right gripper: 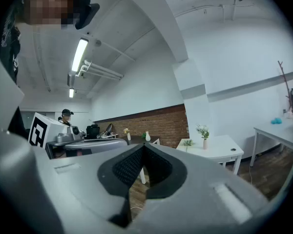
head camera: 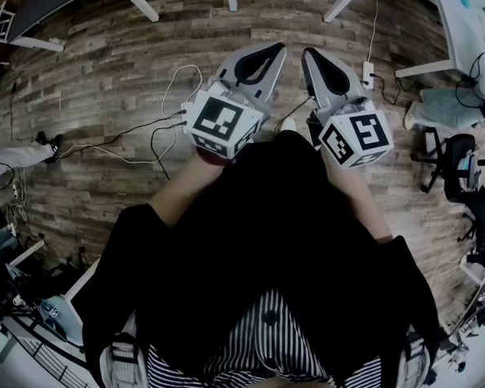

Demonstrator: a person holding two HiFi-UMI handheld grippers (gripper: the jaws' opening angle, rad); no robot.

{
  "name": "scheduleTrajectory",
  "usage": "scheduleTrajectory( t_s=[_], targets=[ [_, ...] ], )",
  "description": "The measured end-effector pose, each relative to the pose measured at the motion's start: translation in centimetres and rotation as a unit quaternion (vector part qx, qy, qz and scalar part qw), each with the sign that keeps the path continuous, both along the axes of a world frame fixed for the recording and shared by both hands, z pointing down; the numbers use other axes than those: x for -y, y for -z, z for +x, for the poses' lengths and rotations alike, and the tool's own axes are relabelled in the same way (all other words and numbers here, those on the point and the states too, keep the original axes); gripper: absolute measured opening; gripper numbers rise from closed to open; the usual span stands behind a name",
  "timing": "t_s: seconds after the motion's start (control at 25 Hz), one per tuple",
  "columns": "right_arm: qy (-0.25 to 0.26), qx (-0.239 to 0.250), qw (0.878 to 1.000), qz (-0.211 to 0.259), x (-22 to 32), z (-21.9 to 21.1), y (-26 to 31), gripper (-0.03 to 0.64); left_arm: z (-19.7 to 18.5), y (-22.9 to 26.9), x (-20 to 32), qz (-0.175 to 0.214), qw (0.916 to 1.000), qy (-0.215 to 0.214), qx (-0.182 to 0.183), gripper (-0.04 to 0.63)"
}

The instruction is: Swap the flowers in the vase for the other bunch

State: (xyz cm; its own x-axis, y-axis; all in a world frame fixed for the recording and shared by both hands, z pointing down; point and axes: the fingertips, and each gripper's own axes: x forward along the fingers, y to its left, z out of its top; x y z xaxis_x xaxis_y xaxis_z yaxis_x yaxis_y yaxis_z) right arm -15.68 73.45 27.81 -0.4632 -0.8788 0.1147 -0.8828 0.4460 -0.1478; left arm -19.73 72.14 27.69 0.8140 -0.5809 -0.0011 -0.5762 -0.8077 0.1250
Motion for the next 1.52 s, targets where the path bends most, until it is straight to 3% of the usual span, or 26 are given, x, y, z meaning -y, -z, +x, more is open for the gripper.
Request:
scheduleTrajectory(
  t_s=[0.4, 0.6, 0.88, 1.16, 1.4, 1.52],
  targets=[
    [0.031, 0.030, 0.999, 0.011, 0.6, 0.3, -0.1, 0.002, 1.5, -0.6, 1.4, -0.007, 0.9999, 0.007, 0.004, 0.005],
    [0.040, 0.055, 0.998, 0.009, 1.9, 2.8, -0.6, 0.002, 3.4, -0.9, 2.8, -0.004, 0.9996, 0.023, 0.014, 0.005],
    [0.048, 0.066, 0.997, -0.001, 5.1, 8.8, -1.1, 0.002, 10.1, -0.8, 5.8, -0.006, 0.9997, 0.016, 0.015, 0.005],
    [0.041, 0.084, 0.995, -0.028, 8.1, 15.7, -1.5, 0.002, 16.7, -0.8, 8.3, -0.034, 0.9993, 0.011, 0.010, 0.005],
    [0.039, 0.037, 0.998, -0.034, 8.9, 16.8, -3.7, 0.002, 18.8, -1.9, 10.6, -0.035, 0.9982, 0.039, 0.028, 0.005],
    [0.071, 0.016, 0.997, -0.018, 8.8, 15.9, -3.5, 0.002, 19.4, -2.3, 11.9, -0.037, 0.9974, 0.046, 0.040, 0.005]
  ],
)
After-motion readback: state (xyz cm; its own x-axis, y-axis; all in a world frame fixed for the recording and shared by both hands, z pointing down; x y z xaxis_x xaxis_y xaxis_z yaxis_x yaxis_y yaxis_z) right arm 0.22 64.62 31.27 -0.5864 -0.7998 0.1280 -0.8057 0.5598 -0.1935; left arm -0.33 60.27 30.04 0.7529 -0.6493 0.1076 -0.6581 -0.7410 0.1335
